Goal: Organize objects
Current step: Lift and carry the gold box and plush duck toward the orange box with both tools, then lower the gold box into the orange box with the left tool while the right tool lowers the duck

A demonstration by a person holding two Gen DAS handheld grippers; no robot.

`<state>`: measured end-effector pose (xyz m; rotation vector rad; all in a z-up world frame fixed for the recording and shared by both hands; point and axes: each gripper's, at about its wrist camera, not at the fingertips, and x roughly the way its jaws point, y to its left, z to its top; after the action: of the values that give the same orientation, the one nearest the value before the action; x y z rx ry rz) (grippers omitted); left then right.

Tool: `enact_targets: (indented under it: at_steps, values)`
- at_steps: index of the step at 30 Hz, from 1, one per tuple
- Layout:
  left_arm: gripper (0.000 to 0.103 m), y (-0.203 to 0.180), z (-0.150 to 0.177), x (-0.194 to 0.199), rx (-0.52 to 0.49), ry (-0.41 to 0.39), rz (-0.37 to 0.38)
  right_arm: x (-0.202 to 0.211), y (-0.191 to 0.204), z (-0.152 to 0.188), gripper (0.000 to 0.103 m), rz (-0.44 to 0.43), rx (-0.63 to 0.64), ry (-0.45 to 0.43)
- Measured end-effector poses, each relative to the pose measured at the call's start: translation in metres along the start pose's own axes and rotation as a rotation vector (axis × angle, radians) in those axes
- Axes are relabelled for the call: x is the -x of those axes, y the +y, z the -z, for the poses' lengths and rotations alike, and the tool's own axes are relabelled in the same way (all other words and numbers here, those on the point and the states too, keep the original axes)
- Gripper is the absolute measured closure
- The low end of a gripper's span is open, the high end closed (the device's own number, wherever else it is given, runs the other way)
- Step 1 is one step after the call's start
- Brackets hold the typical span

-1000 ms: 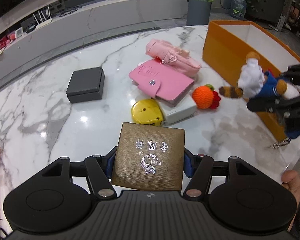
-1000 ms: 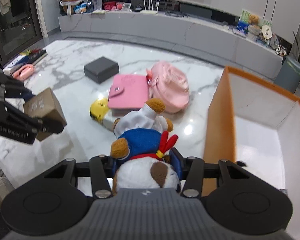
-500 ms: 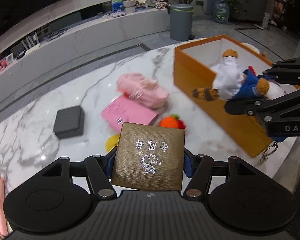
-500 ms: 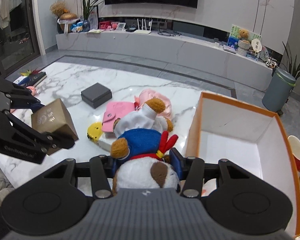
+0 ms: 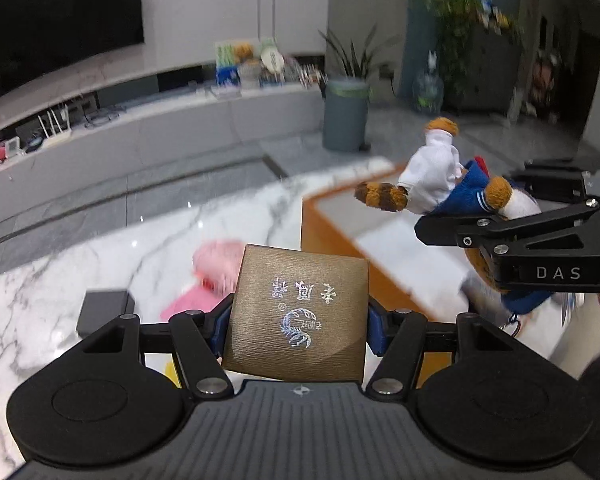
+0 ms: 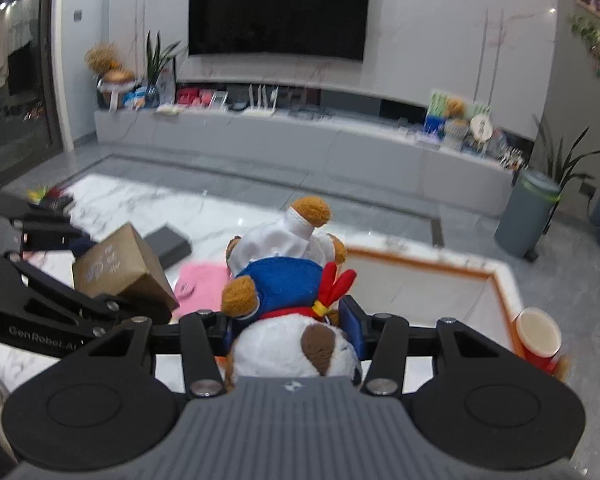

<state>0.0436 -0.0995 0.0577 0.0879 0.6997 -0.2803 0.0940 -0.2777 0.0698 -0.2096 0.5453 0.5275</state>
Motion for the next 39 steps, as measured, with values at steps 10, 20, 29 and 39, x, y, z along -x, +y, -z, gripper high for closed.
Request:
enact_targets:
  at_steps: [10, 20, 29, 39]
  values:
    - [0.032, -0.038, -0.05, -0.028, 0.001, -0.137, 0.069, 0.02, -0.06, -0.047, 0.052, 0.073, -0.061, -0.108]
    - [0.032, -0.095, -0.064, -0.107, -0.138, -0.073, 0.141, 0.002, -0.125, -0.065, 0.052, 0.171, -0.08, -0.129]
    - [0.032, -0.125, -0.047, -0.169, -0.373, 0.064, 0.088, -0.065, -0.16, -0.031, 0.052, 0.127, -0.143, 0.021]
    - [0.032, -0.137, -0.028, -0.204, -0.469, 0.155, 0.088, -0.1, -0.17, 0.019, 0.052, 0.106, -0.24, 0.129]
